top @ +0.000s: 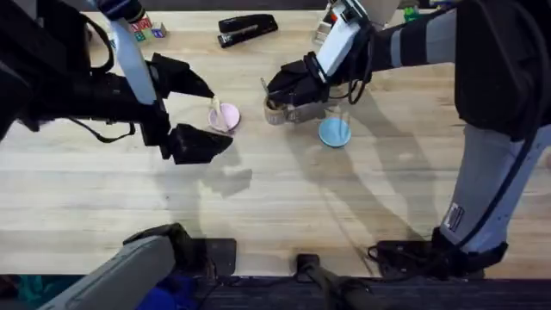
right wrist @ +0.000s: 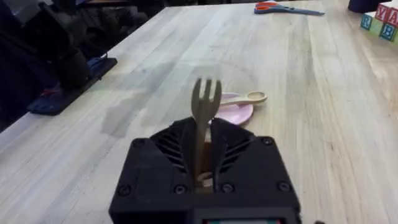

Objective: Pick up a utensil and set it on the pink plate, then put the other utensil in the container.

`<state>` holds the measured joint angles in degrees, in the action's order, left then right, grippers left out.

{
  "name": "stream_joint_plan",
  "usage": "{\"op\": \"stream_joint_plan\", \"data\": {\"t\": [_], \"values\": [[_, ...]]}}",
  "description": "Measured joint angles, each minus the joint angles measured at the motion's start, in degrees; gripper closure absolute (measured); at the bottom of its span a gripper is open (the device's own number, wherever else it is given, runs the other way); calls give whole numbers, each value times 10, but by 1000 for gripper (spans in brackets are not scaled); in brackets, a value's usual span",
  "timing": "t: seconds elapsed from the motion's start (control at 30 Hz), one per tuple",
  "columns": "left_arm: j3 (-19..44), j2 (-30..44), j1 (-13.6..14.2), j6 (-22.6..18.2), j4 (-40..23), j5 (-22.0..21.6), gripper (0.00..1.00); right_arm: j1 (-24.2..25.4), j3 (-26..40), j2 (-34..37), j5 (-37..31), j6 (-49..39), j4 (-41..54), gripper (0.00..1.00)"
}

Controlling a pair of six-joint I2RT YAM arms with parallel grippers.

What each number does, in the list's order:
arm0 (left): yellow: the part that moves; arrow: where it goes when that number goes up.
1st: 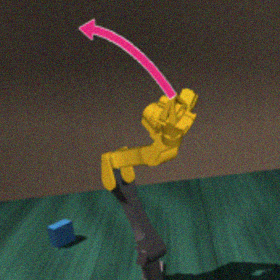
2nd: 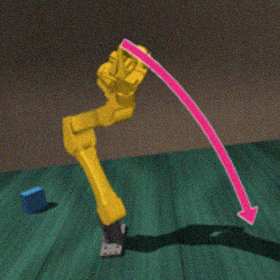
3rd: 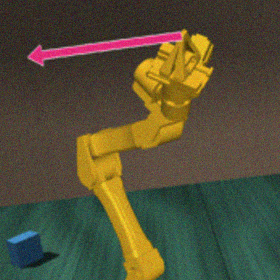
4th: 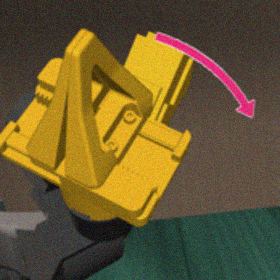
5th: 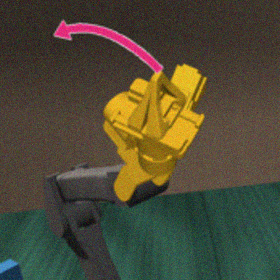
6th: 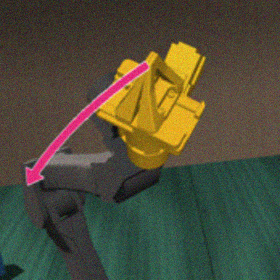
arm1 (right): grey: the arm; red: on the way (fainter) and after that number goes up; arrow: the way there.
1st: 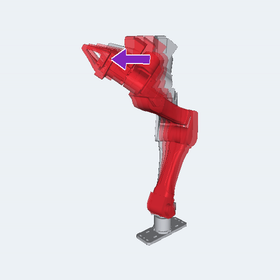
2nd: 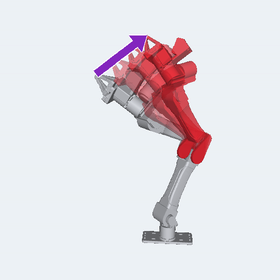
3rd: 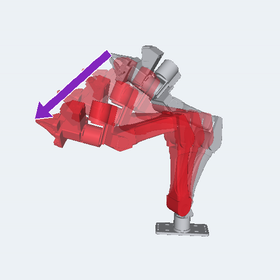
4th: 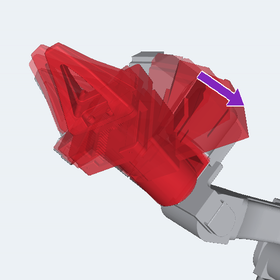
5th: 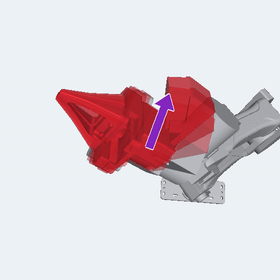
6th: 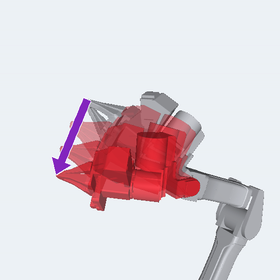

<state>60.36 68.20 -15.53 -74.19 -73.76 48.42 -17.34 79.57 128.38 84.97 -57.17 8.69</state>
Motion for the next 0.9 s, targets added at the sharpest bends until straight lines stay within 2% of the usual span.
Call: {"op": "stream_joint_plan", "data": {"t": [0.17, 0.3, 0.4, 0.47, 0.9], "values": [[0, 0, 0, 0, 0, 0, 5, 0, 0, 0, 1, 5, 0, 723], [0, 0, 0, 0, 0, 0, 5, 0, 0, 0, 3, 10, 0, 551], [0, 0, 0, 0, 0, 0, 5, 0, 0, 0, 4, 14, -1, 384], [0, 0, 0, 0, 0, 0, 5, 0, 0, 0, 4, 14, 0, 316], [0, 0, 0, 0, 0, 0, 6, 0, 0, 0, 4, 36, -1, 262]]}}
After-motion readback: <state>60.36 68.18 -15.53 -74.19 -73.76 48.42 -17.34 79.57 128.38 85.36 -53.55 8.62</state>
